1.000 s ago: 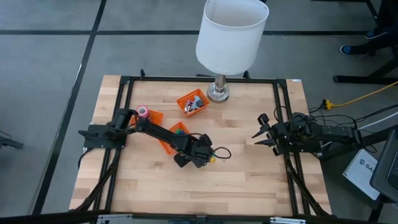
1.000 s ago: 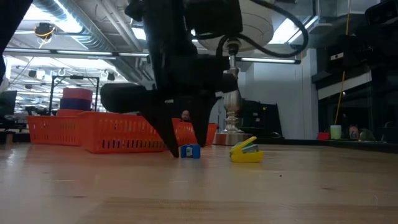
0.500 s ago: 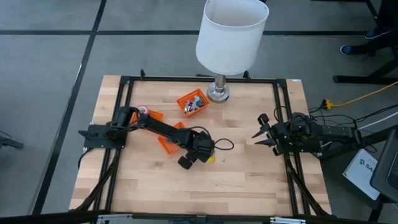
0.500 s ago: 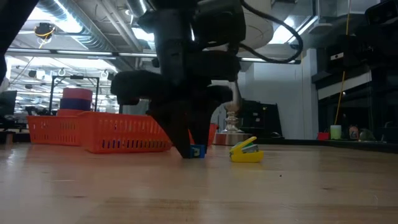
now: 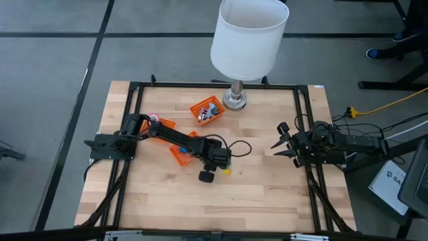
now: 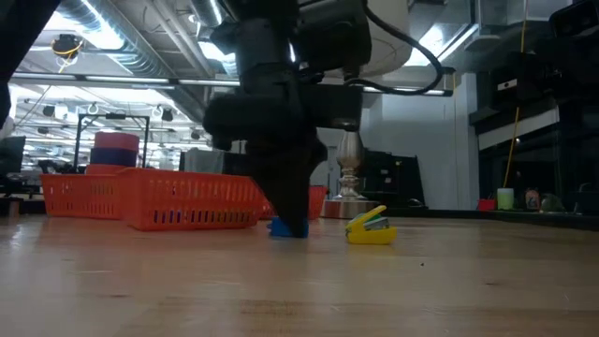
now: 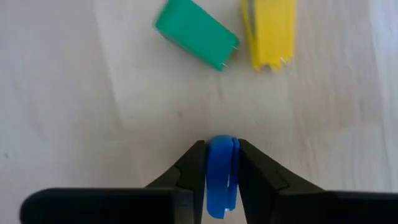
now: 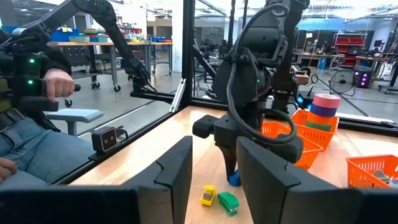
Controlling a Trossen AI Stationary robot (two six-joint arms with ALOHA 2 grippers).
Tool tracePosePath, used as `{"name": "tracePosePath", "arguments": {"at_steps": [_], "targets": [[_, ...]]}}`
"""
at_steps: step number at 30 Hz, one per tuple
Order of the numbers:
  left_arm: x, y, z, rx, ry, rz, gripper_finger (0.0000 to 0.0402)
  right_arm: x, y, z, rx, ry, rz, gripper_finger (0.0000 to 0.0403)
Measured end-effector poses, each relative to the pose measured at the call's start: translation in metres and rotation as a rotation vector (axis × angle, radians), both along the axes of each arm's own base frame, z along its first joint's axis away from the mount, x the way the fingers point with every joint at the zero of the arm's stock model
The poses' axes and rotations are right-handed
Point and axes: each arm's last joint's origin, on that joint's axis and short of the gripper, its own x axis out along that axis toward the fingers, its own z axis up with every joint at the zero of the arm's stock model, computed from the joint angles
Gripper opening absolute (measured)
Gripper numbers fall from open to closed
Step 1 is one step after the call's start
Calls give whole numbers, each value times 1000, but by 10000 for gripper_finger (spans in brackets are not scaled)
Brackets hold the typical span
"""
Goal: Pick and place Stapler, Stapler remover, tape
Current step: Put the blue stapler into the bottom orange bin
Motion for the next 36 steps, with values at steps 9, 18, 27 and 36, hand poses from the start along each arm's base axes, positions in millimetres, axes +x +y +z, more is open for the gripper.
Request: {"name": "tracePosePath", "arguments": {"at_steps": [9,18,27,36], "targets": [[10,1,6,-60,-116,190,68,0,0,0,0,0,0,129],[8,3,32,-70,-207,296,68,0,0,0,0,0,0,129],[-23,11,78,95,-201,415,68,0,0,0,0,-4,0,129],[-65,18,122,187,-202,674,71,0,0,0,0,-1,0,129]]}}
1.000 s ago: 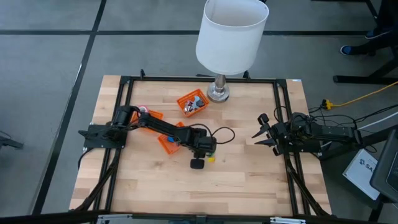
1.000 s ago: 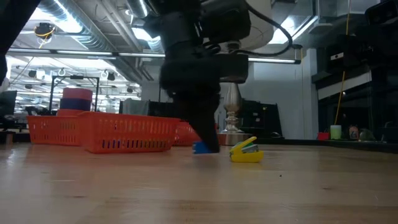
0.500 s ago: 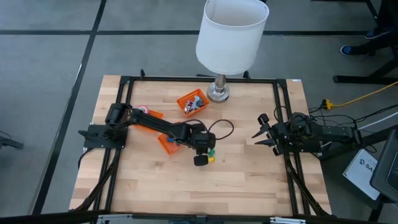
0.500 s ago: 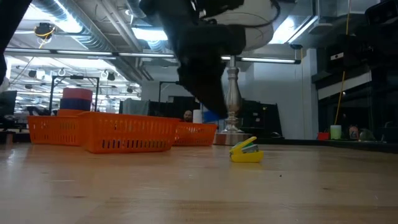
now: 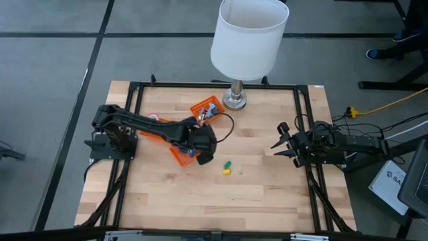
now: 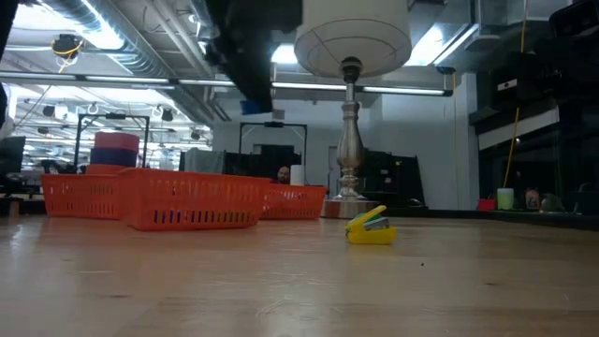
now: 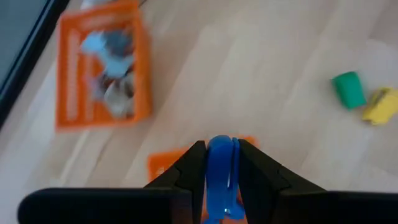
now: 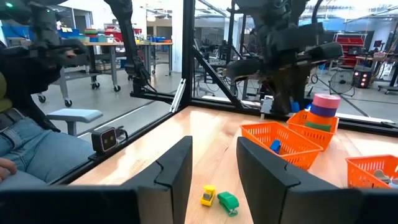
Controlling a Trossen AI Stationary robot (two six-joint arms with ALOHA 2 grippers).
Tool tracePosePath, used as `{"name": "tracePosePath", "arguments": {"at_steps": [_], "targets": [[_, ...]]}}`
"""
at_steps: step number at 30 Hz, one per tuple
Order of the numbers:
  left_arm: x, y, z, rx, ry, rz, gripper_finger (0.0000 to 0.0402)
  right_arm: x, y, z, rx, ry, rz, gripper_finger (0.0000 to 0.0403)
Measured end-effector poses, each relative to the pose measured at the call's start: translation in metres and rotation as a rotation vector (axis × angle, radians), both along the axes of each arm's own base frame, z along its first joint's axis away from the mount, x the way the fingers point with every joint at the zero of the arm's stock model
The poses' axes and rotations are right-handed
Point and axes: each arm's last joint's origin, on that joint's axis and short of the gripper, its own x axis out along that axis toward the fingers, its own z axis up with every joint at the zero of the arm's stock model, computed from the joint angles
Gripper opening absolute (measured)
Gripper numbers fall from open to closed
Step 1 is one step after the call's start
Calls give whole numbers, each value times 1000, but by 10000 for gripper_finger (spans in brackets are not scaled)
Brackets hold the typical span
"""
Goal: Pick and place Stapler, Stapler remover, tape
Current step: Put the blue stapler into the bottom orange bin
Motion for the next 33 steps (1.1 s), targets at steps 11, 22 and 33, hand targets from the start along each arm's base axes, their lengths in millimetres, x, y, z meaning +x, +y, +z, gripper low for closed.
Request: {"name": "tracePosePath", "arguments": {"at_steps": [11,22,33], "targets": [[-23,0,-38,48,142,194,72,0,0,0,0,0,0,129],[-44,0,-97,-103,194,250,73,0,0,0,0,1,0,129],[-43,1,-103,-55,130,254,77,0,0,0,0,0,0,129]]}}
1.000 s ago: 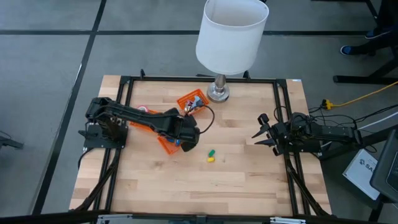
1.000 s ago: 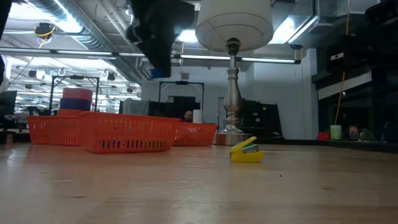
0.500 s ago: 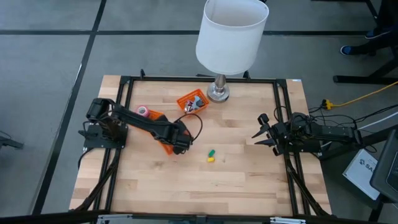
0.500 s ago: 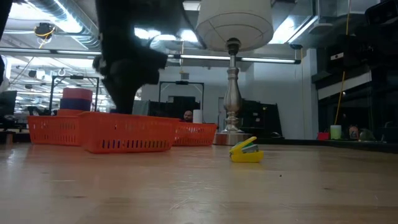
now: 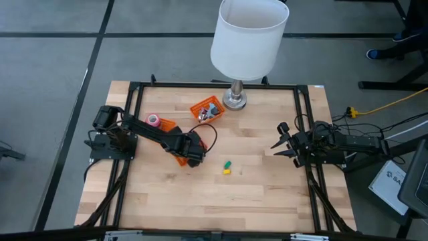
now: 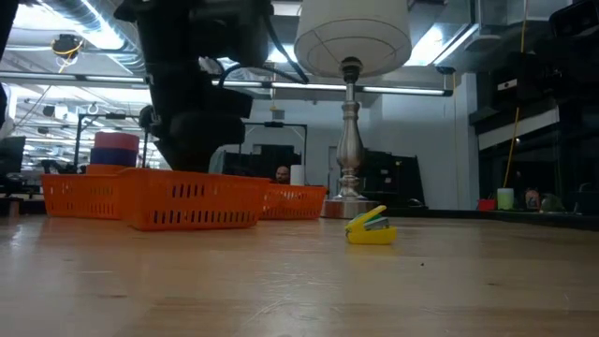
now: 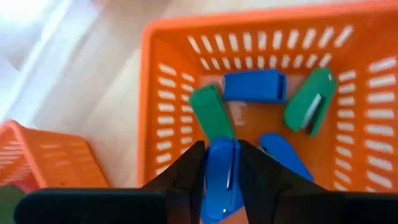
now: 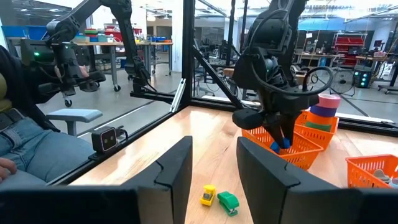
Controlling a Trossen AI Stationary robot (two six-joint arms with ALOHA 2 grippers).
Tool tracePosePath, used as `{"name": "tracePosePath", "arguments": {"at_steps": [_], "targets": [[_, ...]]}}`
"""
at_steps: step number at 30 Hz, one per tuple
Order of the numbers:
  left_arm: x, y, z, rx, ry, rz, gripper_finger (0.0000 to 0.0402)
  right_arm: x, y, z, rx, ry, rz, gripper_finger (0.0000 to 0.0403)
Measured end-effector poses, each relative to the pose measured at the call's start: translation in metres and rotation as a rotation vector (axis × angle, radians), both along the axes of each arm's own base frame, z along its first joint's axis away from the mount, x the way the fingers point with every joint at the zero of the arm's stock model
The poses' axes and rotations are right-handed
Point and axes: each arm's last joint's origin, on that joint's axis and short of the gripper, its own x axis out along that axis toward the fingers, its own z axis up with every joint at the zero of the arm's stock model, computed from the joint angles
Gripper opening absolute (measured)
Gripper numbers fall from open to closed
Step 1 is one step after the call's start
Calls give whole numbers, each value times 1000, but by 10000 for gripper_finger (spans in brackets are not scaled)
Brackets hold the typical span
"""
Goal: Pick and place Stapler, Stapler remover, tape
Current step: Put the blue stapler into the bottom orange bin, then put the green stapler into the bottom orange bin
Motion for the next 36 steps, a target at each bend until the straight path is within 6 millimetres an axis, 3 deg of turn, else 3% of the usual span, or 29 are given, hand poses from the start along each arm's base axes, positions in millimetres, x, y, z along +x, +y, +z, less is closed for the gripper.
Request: {"name": "tracePosePath", "arguments": {"at_steps": [11,25,36], "targets": [[1,1,5,36,-42,3,130,0,0,0,0,0,0,129],[9,1,12,67,-145,-19,143,0,0,0,0,0,0,129],[53,-22,36,-7,-535,-489,144,0,0,0,0,0,0,129]]}}
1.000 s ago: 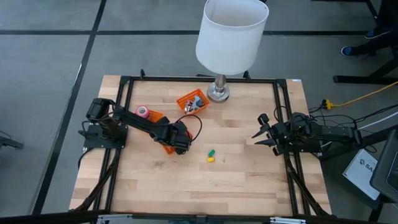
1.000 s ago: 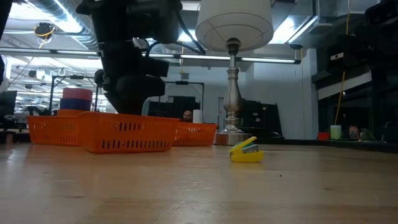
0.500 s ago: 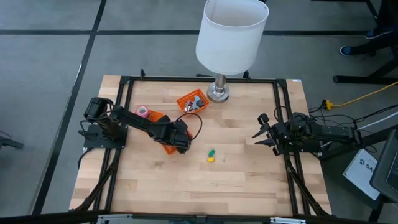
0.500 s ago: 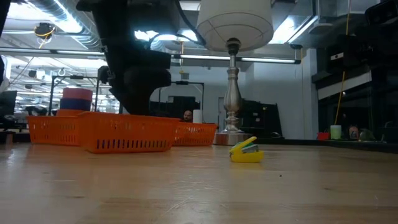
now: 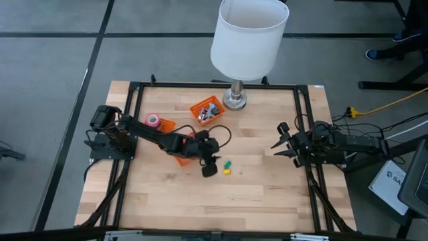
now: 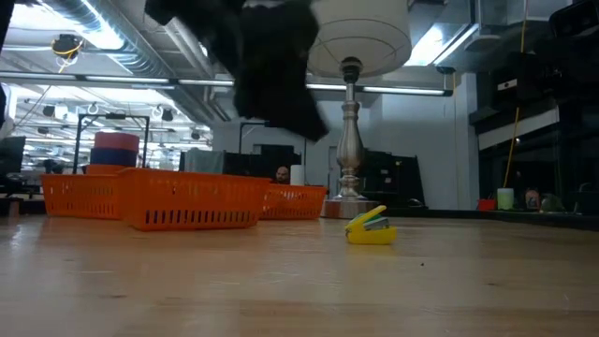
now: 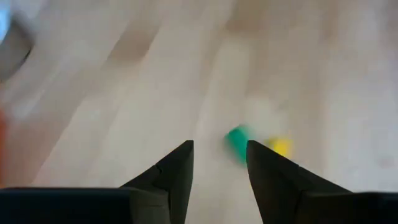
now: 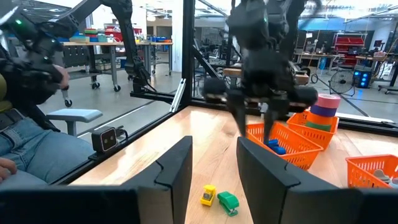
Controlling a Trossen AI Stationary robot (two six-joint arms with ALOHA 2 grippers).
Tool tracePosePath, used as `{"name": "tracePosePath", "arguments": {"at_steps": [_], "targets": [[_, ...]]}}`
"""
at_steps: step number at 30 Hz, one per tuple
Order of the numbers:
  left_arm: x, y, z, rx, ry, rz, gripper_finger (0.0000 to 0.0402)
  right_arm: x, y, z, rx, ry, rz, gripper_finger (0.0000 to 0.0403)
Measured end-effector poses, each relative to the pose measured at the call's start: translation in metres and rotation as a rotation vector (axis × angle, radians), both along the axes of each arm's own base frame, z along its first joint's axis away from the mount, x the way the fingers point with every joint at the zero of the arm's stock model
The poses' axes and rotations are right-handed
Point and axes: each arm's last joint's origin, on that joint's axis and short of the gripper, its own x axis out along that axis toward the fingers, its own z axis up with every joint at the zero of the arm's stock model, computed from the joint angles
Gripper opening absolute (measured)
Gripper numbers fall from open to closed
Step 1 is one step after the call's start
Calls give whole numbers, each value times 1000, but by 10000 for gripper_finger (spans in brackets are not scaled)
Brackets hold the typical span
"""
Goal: Pick and place Stapler, Stapler remover, tape
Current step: Put the green stapler into the bottom orange bin
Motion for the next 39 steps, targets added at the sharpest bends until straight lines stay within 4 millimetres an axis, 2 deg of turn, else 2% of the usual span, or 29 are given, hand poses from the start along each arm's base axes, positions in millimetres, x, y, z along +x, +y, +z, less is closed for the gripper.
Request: {"name": "tracePosePath", "arguments": {"at_steps": [6,11,21,28,39], "targets": [[8,-18,14,43,-166,-123,144,0,0,0,0,0,0,129],[10,-30,10,56,-188,-166,143,0,0,0,0,0,0,129],[14,-41,-11,25,-144,-163,143,0,0,0,0,0,0,129],[24,-44,-31,-1,-164,-157,143,0,0,0,0,-1,0,129],[38,-32,-66,-12,-167,-41,143,0,0,0,0,0,0,129]]}}
